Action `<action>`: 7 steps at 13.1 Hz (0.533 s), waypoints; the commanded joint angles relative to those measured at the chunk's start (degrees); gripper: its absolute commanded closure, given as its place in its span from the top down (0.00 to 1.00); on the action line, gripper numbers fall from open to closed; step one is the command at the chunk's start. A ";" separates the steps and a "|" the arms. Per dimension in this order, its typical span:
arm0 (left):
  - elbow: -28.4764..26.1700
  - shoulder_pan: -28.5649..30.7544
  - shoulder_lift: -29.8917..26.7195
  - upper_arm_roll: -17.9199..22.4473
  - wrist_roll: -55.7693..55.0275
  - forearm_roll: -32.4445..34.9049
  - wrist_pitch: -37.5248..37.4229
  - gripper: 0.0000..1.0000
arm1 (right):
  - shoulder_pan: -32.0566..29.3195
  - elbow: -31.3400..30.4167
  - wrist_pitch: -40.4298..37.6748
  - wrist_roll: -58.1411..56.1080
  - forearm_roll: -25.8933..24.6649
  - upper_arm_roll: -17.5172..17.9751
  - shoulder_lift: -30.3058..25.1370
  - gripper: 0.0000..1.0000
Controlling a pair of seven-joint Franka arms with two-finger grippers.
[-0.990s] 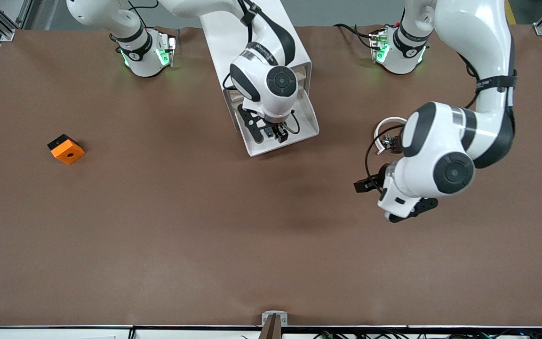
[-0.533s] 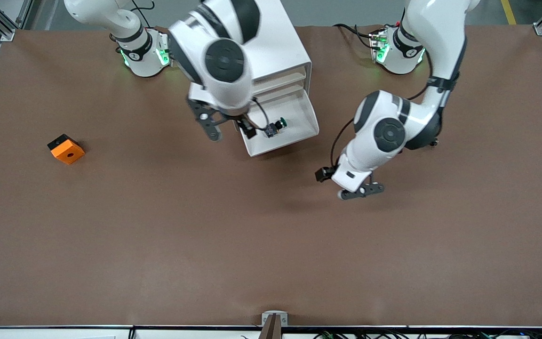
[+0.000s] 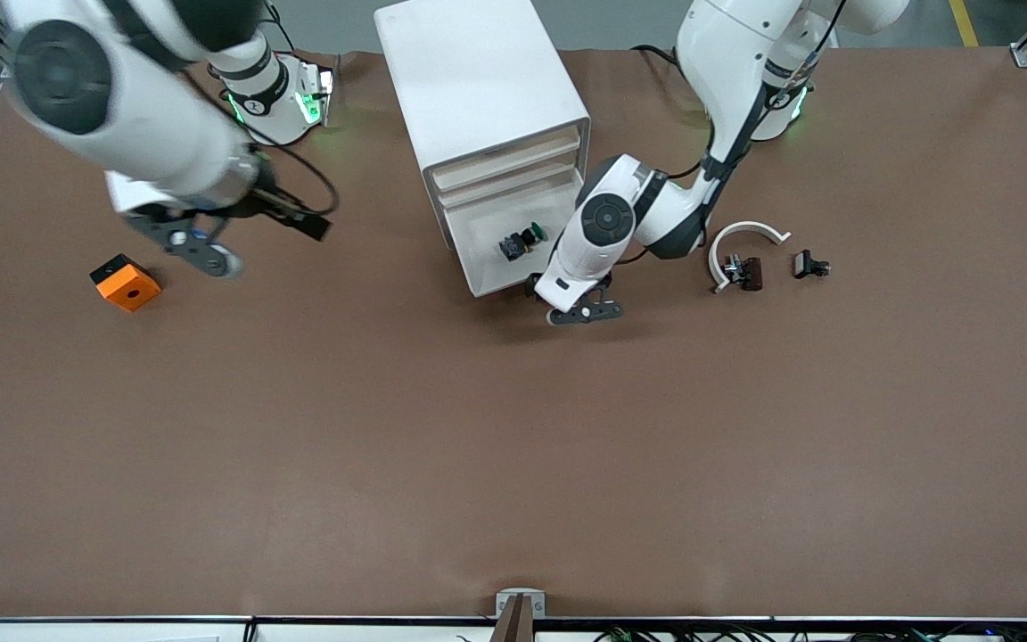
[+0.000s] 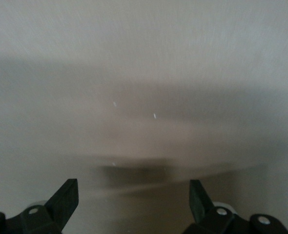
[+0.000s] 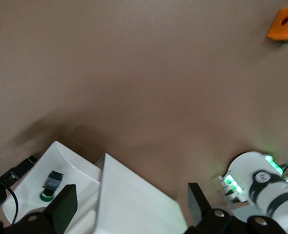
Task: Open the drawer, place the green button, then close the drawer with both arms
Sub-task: 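Push the drawer inward with the left gripper while the right gripper withdraws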
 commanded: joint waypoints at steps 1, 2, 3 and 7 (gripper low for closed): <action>0.20 0.45 -1.01 -2.77 -4.79 0.11 -2.23 1.00 | -6.01 -9.70 2.02 -13.26 -3.30 1.21 -8.35 1.00; 0.11 0.45 -1.01 -3.91 -6.11 0.11 -2.42 1.00 | -8.03 -11.02 2.64 -16.96 -4.45 1.21 -9.58 1.00; 0.02 0.45 -0.66 -5.31 -7.26 0.11 -2.77 1.00 | -10.48 -12.52 3.08 -21.43 -4.63 1.21 -10.64 1.00; -0.85 -0.34 0.13 -9.88 -13.23 0.11 -2.86 1.00 | -18.32 -24.01 12.11 -36.22 -4.81 1.21 -17.14 1.00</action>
